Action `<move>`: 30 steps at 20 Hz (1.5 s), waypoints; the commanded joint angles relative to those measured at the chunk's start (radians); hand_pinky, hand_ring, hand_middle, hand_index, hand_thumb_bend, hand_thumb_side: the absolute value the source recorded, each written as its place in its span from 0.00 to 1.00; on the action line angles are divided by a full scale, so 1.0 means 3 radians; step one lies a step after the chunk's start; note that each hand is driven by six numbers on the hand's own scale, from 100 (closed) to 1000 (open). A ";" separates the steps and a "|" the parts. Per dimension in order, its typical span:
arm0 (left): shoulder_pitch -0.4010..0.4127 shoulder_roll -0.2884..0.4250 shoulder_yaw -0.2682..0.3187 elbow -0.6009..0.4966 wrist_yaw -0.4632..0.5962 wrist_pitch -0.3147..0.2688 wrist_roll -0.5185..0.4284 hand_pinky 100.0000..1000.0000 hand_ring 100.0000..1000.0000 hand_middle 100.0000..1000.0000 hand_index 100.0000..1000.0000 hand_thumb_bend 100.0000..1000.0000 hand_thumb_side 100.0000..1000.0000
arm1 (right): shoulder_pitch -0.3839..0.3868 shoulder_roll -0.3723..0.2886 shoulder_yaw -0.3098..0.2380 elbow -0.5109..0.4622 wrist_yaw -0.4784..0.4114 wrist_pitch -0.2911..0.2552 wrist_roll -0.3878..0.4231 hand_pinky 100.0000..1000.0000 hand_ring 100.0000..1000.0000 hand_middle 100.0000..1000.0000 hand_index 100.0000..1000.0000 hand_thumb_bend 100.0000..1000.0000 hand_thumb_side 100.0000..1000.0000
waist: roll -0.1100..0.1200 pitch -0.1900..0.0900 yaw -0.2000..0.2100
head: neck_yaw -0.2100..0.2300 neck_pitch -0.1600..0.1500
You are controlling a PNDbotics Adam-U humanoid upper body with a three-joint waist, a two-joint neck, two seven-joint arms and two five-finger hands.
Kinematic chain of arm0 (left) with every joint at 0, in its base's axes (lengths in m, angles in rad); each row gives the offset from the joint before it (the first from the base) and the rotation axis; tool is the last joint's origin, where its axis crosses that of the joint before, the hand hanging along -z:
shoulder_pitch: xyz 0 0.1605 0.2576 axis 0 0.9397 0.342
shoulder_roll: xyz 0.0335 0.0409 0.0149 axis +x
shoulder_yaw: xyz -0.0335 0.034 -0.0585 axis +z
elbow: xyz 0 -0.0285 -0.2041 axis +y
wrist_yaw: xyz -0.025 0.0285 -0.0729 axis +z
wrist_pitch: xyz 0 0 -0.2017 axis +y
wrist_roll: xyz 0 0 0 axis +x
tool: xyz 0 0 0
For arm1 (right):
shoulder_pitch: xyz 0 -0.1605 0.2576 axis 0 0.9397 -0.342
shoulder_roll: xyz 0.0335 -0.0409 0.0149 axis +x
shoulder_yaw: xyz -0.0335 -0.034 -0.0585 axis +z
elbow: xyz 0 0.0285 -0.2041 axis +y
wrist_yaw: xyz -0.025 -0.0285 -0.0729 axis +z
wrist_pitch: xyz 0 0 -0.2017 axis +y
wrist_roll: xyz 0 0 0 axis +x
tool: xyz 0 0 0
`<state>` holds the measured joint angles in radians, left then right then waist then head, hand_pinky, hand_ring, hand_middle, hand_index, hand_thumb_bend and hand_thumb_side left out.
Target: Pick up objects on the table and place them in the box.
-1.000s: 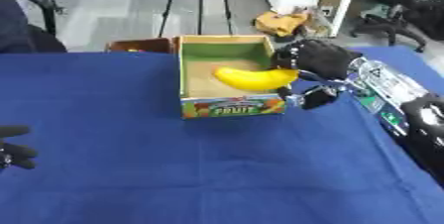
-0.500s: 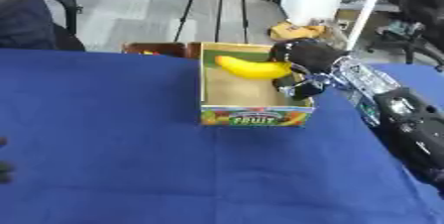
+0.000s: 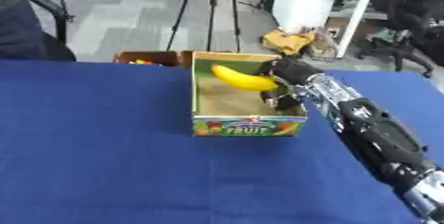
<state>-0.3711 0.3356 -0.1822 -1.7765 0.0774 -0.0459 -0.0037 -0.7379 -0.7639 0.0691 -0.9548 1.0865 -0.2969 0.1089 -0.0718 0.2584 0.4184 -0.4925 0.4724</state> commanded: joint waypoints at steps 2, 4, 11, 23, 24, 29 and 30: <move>-0.0051 0.0042 0.0004 -0.0069 0.0017 0.0010 -0.0006 0.45 0.50 0.65 0.69 0.53 0.81 | -0.0043 -0.0127 -0.0063 0.0112 -0.0064 -0.0029 0.0067 0.71 0.81 0.77 0.81 0.00 0.28 | 0.0020 -0.0047 0.0009 | -0.0049 -0.0052; -0.0058 0.0038 0.0002 -0.0070 0.0019 0.0009 -0.0009 0.45 0.50 0.66 0.69 0.53 0.81 | -0.0045 -0.0113 -0.0061 0.0144 -0.0064 -0.0046 0.0094 0.71 0.81 0.77 0.83 0.00 0.28 | 0.0023 -0.0045 0.0011 | -0.0053 -0.0058; -0.0069 0.0029 0.0001 -0.0068 0.0023 0.0009 -0.0011 0.44 0.50 0.66 0.69 0.53 0.81 | -0.0047 -0.0082 -0.0044 0.0151 -0.0071 -0.0112 0.0146 0.72 0.82 0.78 0.91 0.00 0.29 | 0.0032 -0.0036 0.0011 | -0.0046 -0.0059; -0.0066 0.0034 0.0011 -0.0046 0.0013 0.0008 -0.0004 0.44 0.50 0.66 0.69 0.53 0.81 | -0.0043 -0.0190 -0.0110 -0.0366 -0.0282 -0.0079 -0.0067 0.69 0.81 0.78 0.92 0.00 0.17 | 0.0040 -0.0046 -0.0107 | -0.0045 -0.0052; -0.0063 0.0036 0.0014 -0.0043 0.0012 0.0007 -0.0001 0.44 0.50 0.66 0.69 0.53 0.81 | -0.0036 -0.0225 -0.0133 -0.0454 -0.0322 -0.0071 -0.0104 0.69 0.81 0.78 0.91 0.00 0.16 | 0.0041 -0.0051 -0.0130 | -0.0046 -0.0047; -0.0044 0.0044 0.0029 -0.0031 0.0004 0.0001 0.0017 0.44 0.50 0.66 0.69 0.53 0.81 | 0.0069 -0.0358 -0.0244 -0.0891 -0.0548 -0.0071 -0.0286 0.68 0.79 0.76 0.76 0.00 0.12 | 0.0050 -0.0063 -0.0255 | -0.0036 -0.0019; -0.0039 0.0042 0.0032 -0.0026 0.0004 0.0000 0.0021 0.44 0.50 0.66 0.69 0.53 0.81 | 0.0104 -0.0377 -0.0265 -0.0982 -0.0590 -0.0081 -0.0334 0.68 0.79 0.76 0.73 0.00 0.11 | 0.0055 -0.0063 -0.0287 | -0.0024 -0.0010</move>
<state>-0.3769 0.3350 -0.1812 -1.7753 0.0788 -0.0453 -0.0025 -0.6952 -0.8235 0.0101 -1.2026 0.9320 -0.3209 0.0258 -0.0613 0.2611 0.3284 -0.5019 0.4672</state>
